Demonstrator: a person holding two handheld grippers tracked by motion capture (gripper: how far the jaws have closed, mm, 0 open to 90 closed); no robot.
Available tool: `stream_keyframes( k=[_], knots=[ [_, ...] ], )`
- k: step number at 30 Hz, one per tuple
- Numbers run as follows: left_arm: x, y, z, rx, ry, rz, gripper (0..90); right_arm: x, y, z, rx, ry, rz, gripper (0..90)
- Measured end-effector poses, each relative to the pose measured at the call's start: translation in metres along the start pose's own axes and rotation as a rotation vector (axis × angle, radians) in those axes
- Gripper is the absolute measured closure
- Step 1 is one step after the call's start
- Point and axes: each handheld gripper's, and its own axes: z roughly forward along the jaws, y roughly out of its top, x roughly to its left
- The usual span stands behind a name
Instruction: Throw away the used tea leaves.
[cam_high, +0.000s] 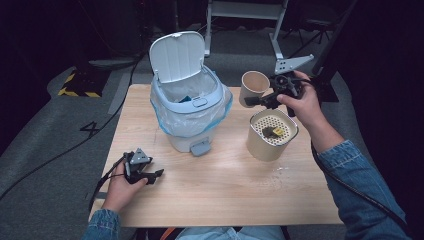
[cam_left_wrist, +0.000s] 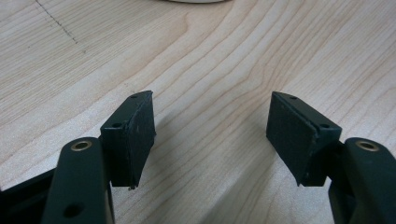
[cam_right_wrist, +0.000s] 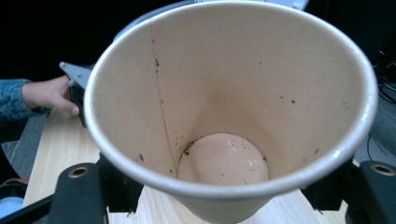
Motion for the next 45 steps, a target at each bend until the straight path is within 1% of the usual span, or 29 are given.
stream_keyframes(
  k=[4,6,7,10,12,16,20,23,29,31,34,40,43,44,45],
  knots=[
    [0.0,0.0,0.0,-0.001,-0.001,-0.003,33.0,-0.001,0.014,0.012,-0.001,0.004,-0.003,28.2],
    [0.0,0.0,0.0,0.0,0.0,-0.002,33.0,-0.002,0.021,0.018,0.001,-0.003,-0.008,27.9],
    [0.0,0.0,0.0,0.0,0.0,-0.002,33.1,-0.002,0.024,0.021,-0.002,-0.008,-0.012,27.9],
    [0.0,0.0,0.0,0.0,0.0,-0.002,33.0,-0.003,0.034,0.033,-0.021,0.008,-0.001,27.9],
    [0.0,0.0,0.0,-0.001,-0.001,-0.001,33.1,-0.003,0.04,0.041,-0.029,0.005,-0.001,27.9],
    [0.0,0.0,0.0,0.001,-0.004,-0.005,33.1,-0.003,0.051,0.058,-0.033,0.001,-0.002,27.8],
    [0.001,0.0,0.0,0.002,-0.01,-0.011,33.1,-0.004,0.059,0.072,-0.03,-0.005,-0.006,27.7],
    [0.001,0.0,0.0,0.001,-0.011,-0.011,33.1,-0.005,0.063,0.082,-0.028,-0.004,0.003,27.7],
    [0.001,0.001,0.0,0.003,-0.008,-0.004,33.0,-0.006,0.066,0.103,-0.016,-0.025,0.005,27.6],
    [0.001,0.0,0.0,0.002,-0.009,-0.005,33.0,-0.007,0.066,0.109,-0.013,-0.038,0.008,27.5],
    [0.001,0.0,0.0,0.003,-0.008,-0.006,33.0,-0.008,0.066,0.115,-0.004,-0.046,0.011,27.4],
    [0.001,0.0,0.0,0.002,-0.009,-0.008,33.0,-0.009,0.065,0.124,0.036,-0.068,0.0,27.3],
    [0.001,0.0,0.0,0.001,-0.01,-0.009,33.0,-0.008,0.065,0.127,0.059,-0.075,-0.016,26.8],
    [0.001,0.0,0.0,0.002,-0.01,-0.008,33.0,-0.008,0.065,0.128,0.062,-0.074,-0.022,26.3],
    [0.001,0.0,0.0,0.002,-0.01,-0.009,33.0,-0.007,0.066,0.13,0.068,-0.068,-0.032,23.0]
  ],
)
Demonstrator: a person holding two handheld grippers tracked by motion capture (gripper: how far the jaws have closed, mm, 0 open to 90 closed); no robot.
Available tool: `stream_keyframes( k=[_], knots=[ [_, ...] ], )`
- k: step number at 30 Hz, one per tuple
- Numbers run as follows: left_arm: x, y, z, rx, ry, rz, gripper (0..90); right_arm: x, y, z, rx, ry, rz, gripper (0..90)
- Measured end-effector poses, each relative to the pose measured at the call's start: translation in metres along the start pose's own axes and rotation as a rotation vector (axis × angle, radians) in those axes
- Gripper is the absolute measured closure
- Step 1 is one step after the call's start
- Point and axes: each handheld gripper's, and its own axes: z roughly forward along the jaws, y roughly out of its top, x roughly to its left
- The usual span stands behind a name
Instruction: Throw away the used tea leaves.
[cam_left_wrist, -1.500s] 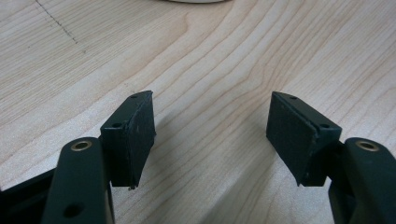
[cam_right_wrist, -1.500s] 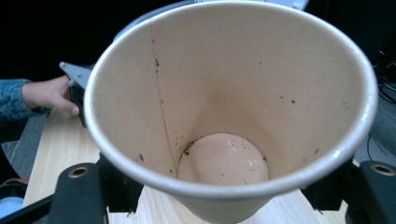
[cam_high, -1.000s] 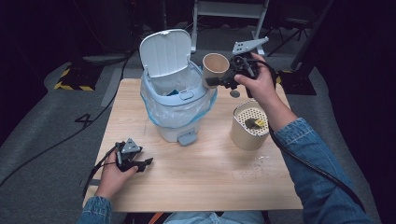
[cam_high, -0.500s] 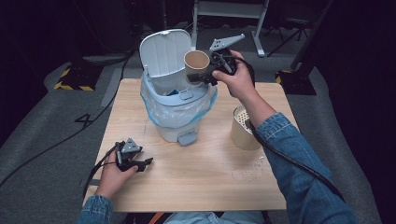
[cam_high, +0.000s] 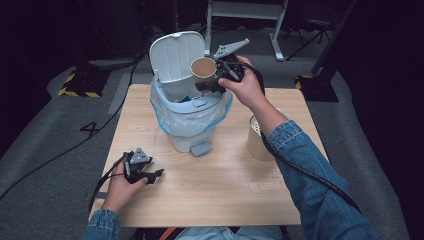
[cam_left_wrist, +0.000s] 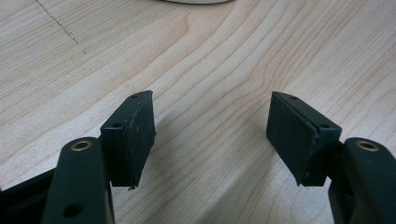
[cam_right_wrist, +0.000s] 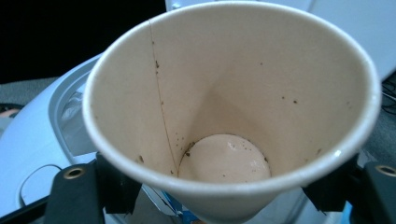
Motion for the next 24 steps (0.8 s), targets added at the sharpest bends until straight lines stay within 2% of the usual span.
stream_keyframes(
  k=[2,3,6,11,14,21,24],
  knots=[
    [0.0,0.0,0.0,0.0,0.001,0.001,33.0,0.001,0.001,0.003,0.012,-0.005,-0.014,16.1],
    [0.0,0.0,0.0,0.0,0.001,0.002,33.0,0.002,0.001,0.005,0.017,-0.006,-0.021,15.4],
    [0.0,0.0,0.0,0.001,0.001,0.003,33.0,0.006,0.003,0.007,-0.004,-0.016,-0.039,15.4],
    [0.0,0.0,0.0,0.001,0.001,0.003,33.0,0.011,0.008,0.005,-0.052,0.006,-0.049,15.5],
    [0.0,0.0,0.0,0.001,0.0,0.002,33.0,0.012,0.01,0.001,-0.073,0.002,-0.056,15.6],
    [0.0,0.0,0.0,0.001,0.0,0.001,33.0,0.012,0.004,-0.014,-0.077,-0.003,-0.053,15.9],
    [0.0,0.0,0.0,0.001,0.003,0.006,33.0,0.011,0.002,-0.024,-0.071,-0.022,-0.055,17.1]
  ],
)
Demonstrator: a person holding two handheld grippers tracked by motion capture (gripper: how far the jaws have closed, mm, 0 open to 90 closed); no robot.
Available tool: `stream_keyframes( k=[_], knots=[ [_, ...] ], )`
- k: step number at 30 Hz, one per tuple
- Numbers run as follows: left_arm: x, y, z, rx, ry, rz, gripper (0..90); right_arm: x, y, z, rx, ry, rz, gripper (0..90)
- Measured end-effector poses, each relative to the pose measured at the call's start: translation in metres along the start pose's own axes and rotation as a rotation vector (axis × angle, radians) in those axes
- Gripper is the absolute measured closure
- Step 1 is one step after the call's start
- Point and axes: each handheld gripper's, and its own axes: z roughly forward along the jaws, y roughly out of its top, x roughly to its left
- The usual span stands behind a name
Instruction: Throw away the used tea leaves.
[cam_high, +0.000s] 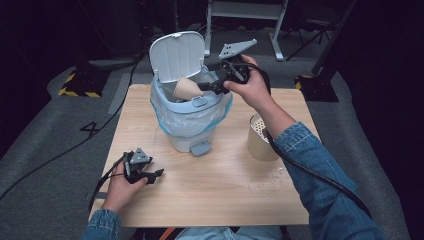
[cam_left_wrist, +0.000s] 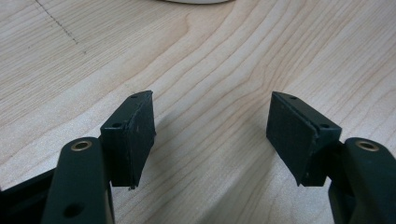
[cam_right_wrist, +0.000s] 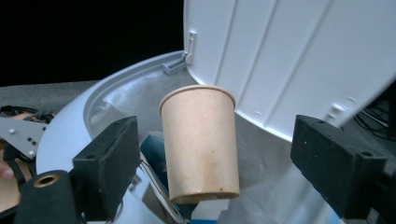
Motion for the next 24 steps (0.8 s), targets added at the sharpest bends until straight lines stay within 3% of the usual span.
stream_keyframes(
  k=[16,24],
  knots=[
    [0.0,0.0,0.0,0.0,0.003,0.001,33.2,0.002,-0.021,-0.059,0.018,-0.022,-0.013,28.1],
    [0.0,0.0,0.0,-0.001,0.009,-0.011,33.6,0.006,-0.039,-0.098,0.018,-0.016,0.019,28.1]
  ],
)
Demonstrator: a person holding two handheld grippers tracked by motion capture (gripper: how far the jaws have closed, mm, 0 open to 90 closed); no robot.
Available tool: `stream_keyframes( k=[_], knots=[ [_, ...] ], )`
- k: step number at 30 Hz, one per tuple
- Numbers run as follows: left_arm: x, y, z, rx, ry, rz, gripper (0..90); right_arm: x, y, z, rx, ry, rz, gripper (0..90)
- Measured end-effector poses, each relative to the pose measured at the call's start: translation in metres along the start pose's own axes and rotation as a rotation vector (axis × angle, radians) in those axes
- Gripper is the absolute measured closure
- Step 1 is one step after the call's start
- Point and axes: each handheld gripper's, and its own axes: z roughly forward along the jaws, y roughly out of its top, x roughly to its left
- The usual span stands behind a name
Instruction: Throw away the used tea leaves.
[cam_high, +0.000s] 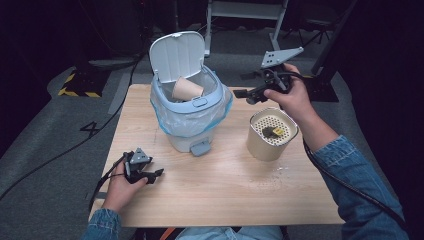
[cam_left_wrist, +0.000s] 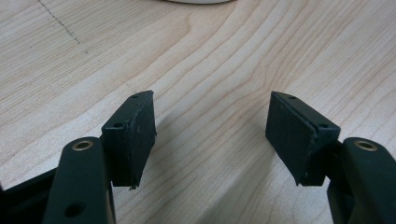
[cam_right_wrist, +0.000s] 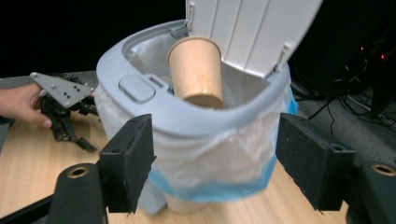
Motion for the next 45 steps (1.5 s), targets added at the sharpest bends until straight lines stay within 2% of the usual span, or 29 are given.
stream_keyframes(
  k=[11,21,35,45],
  knots=[
    [0.001,0.0,-0.001,0.0,0.015,-0.003,33.5,0.0,-0.045,-0.055,0.005,-0.053,0.082,27.3],
    [0.001,0.0,-0.001,-0.001,0.015,-0.004,33.5,0.001,-0.082,-0.092,0.002,-0.088,0.139,26.1],
    [0.001,0.0,-0.001,0.001,0.018,-0.003,33.4,0.022,-0.136,-0.118,0.03,-0.107,0.181,25.9],
    [0.0,0.0,-0.001,0.001,0.017,-0.005,33.3,0.031,-0.188,-0.129,0.06,-0.119,0.261,25.7]
  ],
)
